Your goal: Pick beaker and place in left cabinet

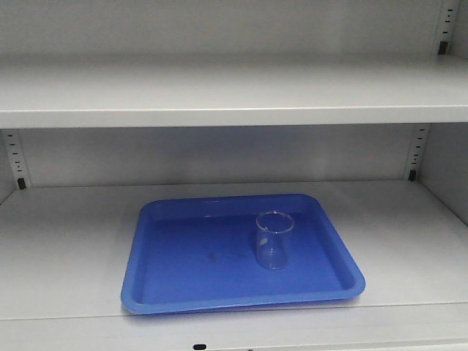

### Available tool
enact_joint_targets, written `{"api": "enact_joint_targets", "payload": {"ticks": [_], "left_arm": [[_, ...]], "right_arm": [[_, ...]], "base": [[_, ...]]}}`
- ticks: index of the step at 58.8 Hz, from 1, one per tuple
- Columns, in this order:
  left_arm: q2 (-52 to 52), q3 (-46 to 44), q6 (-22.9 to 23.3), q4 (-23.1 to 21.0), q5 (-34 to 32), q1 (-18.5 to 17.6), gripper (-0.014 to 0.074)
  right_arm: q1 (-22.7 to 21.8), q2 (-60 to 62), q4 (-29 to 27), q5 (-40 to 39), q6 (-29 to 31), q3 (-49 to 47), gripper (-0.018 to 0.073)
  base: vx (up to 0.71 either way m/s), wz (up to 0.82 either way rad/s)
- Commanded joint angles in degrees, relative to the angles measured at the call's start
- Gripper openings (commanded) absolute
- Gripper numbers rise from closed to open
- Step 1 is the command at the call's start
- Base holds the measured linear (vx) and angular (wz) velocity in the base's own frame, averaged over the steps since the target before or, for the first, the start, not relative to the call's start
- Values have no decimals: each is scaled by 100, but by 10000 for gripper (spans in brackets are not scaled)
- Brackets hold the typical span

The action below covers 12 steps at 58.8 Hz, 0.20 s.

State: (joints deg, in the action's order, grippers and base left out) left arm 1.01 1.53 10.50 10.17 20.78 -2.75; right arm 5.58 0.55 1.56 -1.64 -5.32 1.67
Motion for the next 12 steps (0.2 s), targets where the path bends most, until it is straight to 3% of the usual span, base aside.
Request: {"api": "enact_joint_targets", "payload": {"ticks": [1,12], "left_arm": [[56,-89,23,19,-429,-31,3],[56,-89,23,19,-429,-31,3]], "right_arm": [[-37,83,69,-507,2,31,-8],[-37,83,69,-507,2,31,-8]], "base": [[0,0],[0,0]]}}
